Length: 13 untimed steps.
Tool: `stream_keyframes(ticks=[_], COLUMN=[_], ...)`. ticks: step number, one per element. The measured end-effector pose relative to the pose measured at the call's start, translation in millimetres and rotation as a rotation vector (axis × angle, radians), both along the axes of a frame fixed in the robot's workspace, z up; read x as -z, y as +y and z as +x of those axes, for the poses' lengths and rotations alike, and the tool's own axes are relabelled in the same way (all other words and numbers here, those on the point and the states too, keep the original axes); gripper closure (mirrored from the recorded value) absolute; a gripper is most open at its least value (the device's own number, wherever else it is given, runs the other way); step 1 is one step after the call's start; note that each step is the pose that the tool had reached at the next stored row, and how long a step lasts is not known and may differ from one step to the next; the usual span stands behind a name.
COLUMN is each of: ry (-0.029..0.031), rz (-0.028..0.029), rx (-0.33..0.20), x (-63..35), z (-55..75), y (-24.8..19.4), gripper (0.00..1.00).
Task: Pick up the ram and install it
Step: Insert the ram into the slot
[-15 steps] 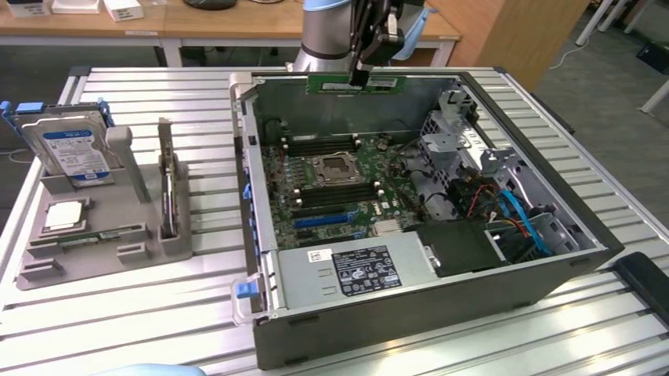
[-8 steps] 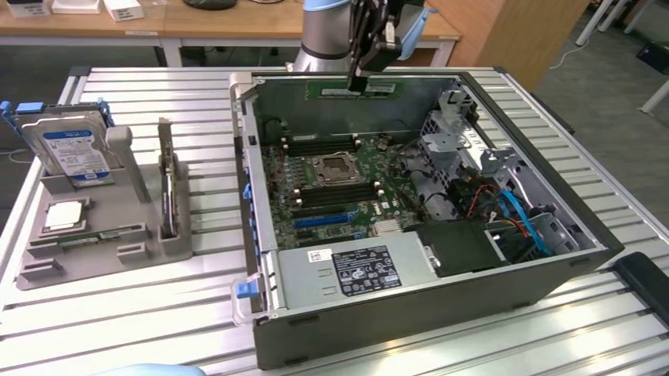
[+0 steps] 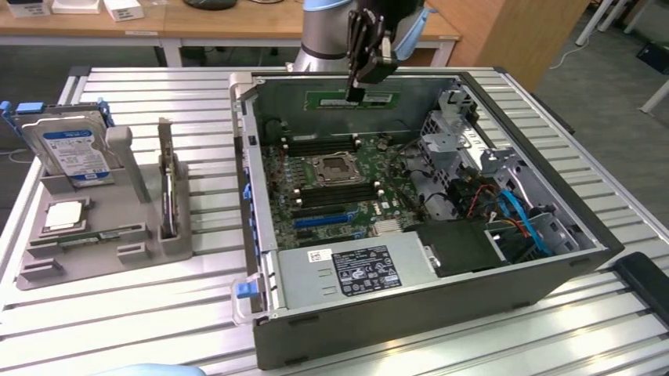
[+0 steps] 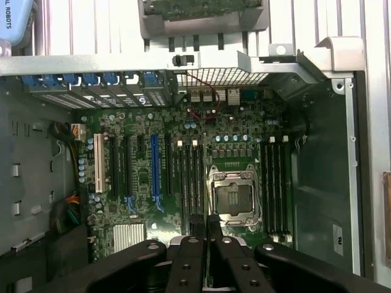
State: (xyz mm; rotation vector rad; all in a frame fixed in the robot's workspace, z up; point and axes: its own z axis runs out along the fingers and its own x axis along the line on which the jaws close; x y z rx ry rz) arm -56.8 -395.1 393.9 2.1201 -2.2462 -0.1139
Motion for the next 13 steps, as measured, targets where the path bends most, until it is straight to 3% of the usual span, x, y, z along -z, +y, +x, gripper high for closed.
stream_keyframes(ticks=[13], ry=[0.0001], rz=[-0.0001], rx=[0.000], x=[23.6], z=[-0.1], y=[0.0], gripper=[0.87])
